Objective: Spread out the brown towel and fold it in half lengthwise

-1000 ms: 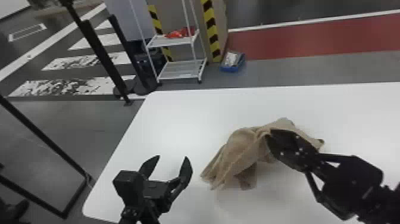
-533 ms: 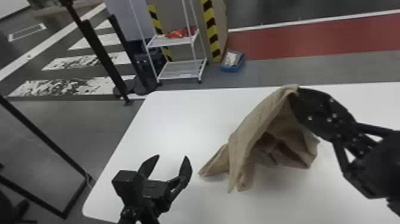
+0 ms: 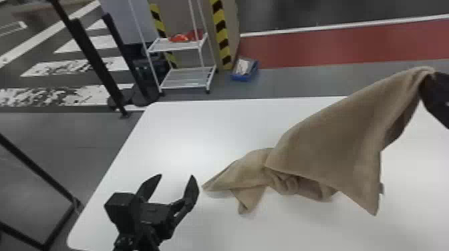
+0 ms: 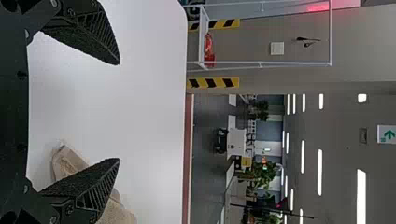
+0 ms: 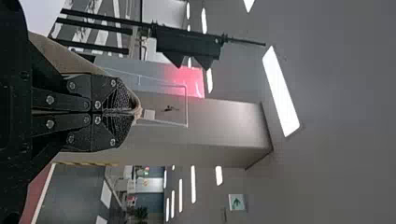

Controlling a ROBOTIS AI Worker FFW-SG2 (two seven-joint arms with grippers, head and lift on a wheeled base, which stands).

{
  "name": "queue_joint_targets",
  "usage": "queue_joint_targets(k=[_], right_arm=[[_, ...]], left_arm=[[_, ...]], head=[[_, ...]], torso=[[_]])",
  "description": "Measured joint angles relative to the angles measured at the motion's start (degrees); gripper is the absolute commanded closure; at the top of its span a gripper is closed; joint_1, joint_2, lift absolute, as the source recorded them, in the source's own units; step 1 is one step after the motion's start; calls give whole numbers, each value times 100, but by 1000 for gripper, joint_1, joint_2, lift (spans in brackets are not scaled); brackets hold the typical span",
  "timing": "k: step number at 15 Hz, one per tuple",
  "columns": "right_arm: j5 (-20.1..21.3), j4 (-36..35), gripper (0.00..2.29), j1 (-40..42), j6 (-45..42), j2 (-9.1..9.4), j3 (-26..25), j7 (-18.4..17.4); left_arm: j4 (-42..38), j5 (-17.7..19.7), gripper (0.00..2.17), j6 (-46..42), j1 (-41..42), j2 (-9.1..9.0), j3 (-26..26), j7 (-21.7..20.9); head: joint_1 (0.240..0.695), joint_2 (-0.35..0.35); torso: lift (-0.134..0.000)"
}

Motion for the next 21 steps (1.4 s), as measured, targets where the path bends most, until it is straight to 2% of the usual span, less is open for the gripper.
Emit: queue_joint_targets(k=[1, 2, 3, 4, 6, 7, 8, 9, 10, 11, 12, 15, 17, 20, 21], right_arm=[[-175, 182, 1416, -1, 82, 0, -295, -114], [-251, 341, 1413, -3, 198, 0, -533, -230], [-276, 542, 1413, -13, 316, 0, -773, -413], [-249, 737, 1409, -21, 434, 0, -964, -596], [-72, 1016, 1406, -33, 674, 0, -1197, -882], [91, 1126, 1399, -35, 837, 0, -1262, -1089], [264, 1214, 1278, -35, 957, 0, -1293, -1295], [463, 1309, 775, -35, 1060, 0, -1314, -1504], [597, 1387, 124, -36, 1139, 0, -1340, -1614], [704, 1463, 2, -36, 1221, 0, -1393, -1647], [774, 1505, -1, -35, 1305, 0, -1462, -1646], [928, 1482, 49, 38, 1370, -1, -1651, -1520], [1227, 1392, 66, 123, 1322, -1, -1719, -1236], [2204, 1328, 70, 178, 625, -1, -1638, -326], [2605, 1309, 80, 179, 251, -1, -1568, 85]], left_arm=[[8, -3, 161, 0, -2, 0, -2, 0], [16, -6, 161, 0, -2, 0, -3, 0], [26, -9, 161, 5, -4, 0, -4, 0], [41, -10, 161, 7, -10, 0, -5, -4], [74, -14, 161, 5, -26, 0, -11, -25], [86, -21, 161, 5, -33, 0, -11, -27], [91, -25, 161, 2, -36, 0, -11, -28], [94, -27, 161, -2, -37, 0, -10, -32], [98, -27, 161, -4, -37, 0, -8, -34], [108, -28, 161, -6, -38, 0, -3, -31], [115, -28, 161, -6, -37, 0, 2, -30], [128, -27, 161, -6, -45, 0, 20, -32], [141, -27, 161, -6, -53, 0, 22, -35], [162, -18, 161, -6, -78, 0, 23, -35], [164, -13, 161, -6, -80, 0, 23, -35]], head=[[695, 178], [695, 114], [695, 85], [695, 85], [695, -9], [695, -26], [695, -39], [695, -54], [695, -64], [695, -74], [695, -89], [695, -108], [695, -109], [695, -76], [695, -29]], torso=[[-124], [-124], [-124], [-124], [-124], [-124], [-124], [-124], [-124], [-124], [-124], [-124], [-124], [-124], [-124]])
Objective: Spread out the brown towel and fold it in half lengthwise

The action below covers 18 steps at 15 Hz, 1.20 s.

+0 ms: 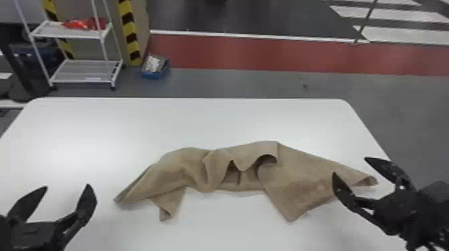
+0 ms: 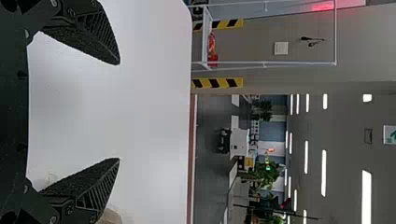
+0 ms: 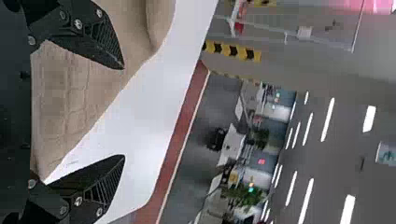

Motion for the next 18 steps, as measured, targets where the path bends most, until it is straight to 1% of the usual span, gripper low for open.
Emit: queue_joint_targets(k=[3, 5, 6, 7, 9, 13, 15, 18], right_arm=[[986, -142, 93, -57, -516, 0, 196, 1124], [1559, -265, 120, -85, -627, 0, 353, 1611], [1834, -316, 130, -89, -645, 0, 454, 1765], [2074, -339, 147, -94, -634, 0, 557, 1877], [2399, -346, 191, -119, -458, 0, 735, 1946], [2785, -246, 218, -219, 82, 0, 1001, 1954], [2879, -230, 218, -230, 283, 0, 1085, 2075], [2930, -230, 218, -204, 341, 0, 1118, 2265]], left_arm=[[1, 21, 161, 0, 6, 0, 35, 0], [7, 36, 161, 0, 2, 0, 43, 0], [13, 38, 161, 0, 0, 0, 43, 0], [16, 38, 161, 0, -1, 0, 44, 0], [16, 38, 161, 0, -1, 0, 44, -3], [-5, 44, 161, 0, -1, 0, 40, -31], [-25, 47, 161, 0, 10, 0, 43, -36], [-39, 48, 161, 0, 16, 0, 42, -42]], head=[[695, 43], [695, 88], [695, 98], [695, 108], [695, 123], [695, 126], [695, 130], [695, 138]], torso=[[-124], [-124], [-124], [-124], [-124], [-124], [-124], [-124]])
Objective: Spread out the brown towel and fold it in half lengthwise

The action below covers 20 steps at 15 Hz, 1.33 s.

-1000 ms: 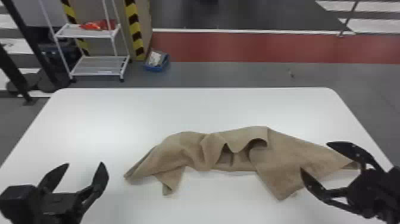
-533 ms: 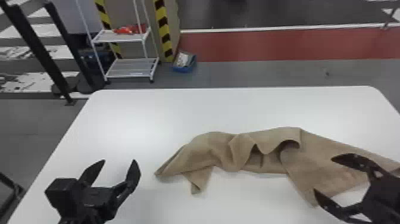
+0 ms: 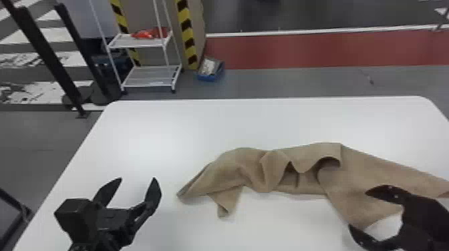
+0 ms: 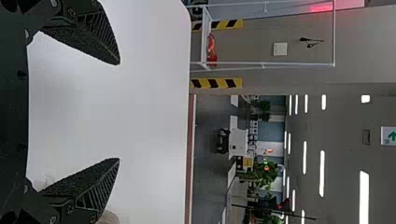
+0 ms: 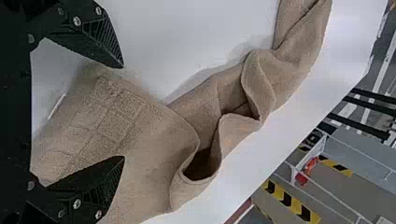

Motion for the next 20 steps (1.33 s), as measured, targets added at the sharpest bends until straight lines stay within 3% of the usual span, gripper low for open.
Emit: queue_joint_targets(k=[5, 16, 18, 20], right_arm=[[22, 46, 238, 33, 52, 0, -32, 102], [-3, 266, 613, -101, 219, 0, -144, 265], [-2, 298, 998, -125, 245, 0, -162, 344], [-55, 307, 1123, -139, 237, 0, -194, 367]], left_arm=[[-10, -1, 161, 5, -3, 0, -13, -2], [38, -1, 161, 4, -9, 0, -3, -2], [39, -1, 161, 0, -9, 0, 1, -2], [40, -1, 161, 0, -10, 0, 2, -2]], head=[[695, 134], [695, 120], [695, 121], [695, 120]], torso=[[-124], [-124], [-124], [-124]])
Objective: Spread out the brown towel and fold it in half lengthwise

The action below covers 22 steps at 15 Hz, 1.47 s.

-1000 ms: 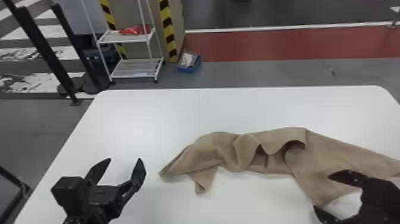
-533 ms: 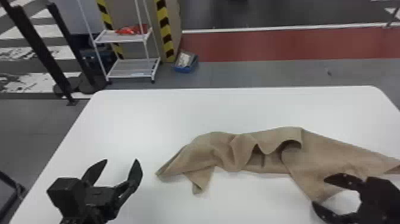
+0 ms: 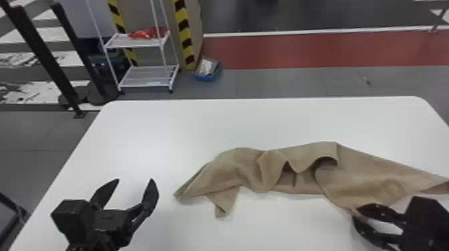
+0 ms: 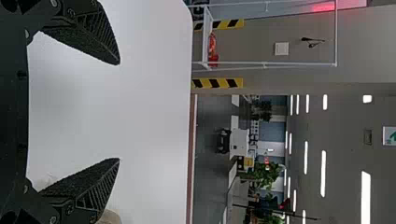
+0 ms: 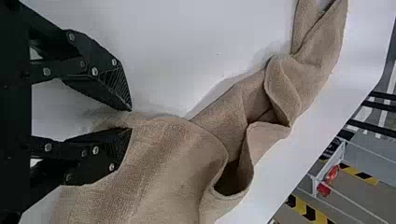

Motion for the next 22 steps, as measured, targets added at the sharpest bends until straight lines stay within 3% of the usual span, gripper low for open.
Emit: queue_joint_targets(k=[1, 4, 8, 12, 17, 20, 21, 22], right_arm=[[-48, 0, 1396, -2, -32, 0, -16, 3], [-342, -4, 1413, -10, -200, 0, -121, -80], [-1678, -87, 1409, -119, -652, 0, -571, -556], [-2648, 147, 1409, -729, -560, 0, -960, -1495], [-2695, 1016, 1409, -1670, -151, 0, -1441, -2445], [-2649, 1556, 1409, -2199, 0, 0, -1817, -2594], [-2642, 1702, 1116, -2320, 7, 0, -1877, -2642], [-2636, 1842, 454, -2404, 42, 0, -1881, -2698]], left_arm=[[0, 0, 161, 0, 0, 0, 3, 0], [8, 0, 161, 0, 1, 0, 8, 0], [-3, 0, 161, 0, 4, 0, 8, 0], [-9, 0, 161, 0, 19, 0, 8, -12], [4, 11, 161, 0, 2, 0, 5, -26], [16, 42, 161, 0, -38, 0, -20, -35], [17, 43, 161, 0, -43, 0, -28, -35], [18, 44, 161, 0, -48, 0, -36, -39]], head=[[695, 120], [695, 121], [695, 103], [695, 31], [695, -75], [695, -135], [695, -144], [695, -148]], torso=[[-124], [-124], [-124], [-124], [-124], [-124], [-124], [-124]])
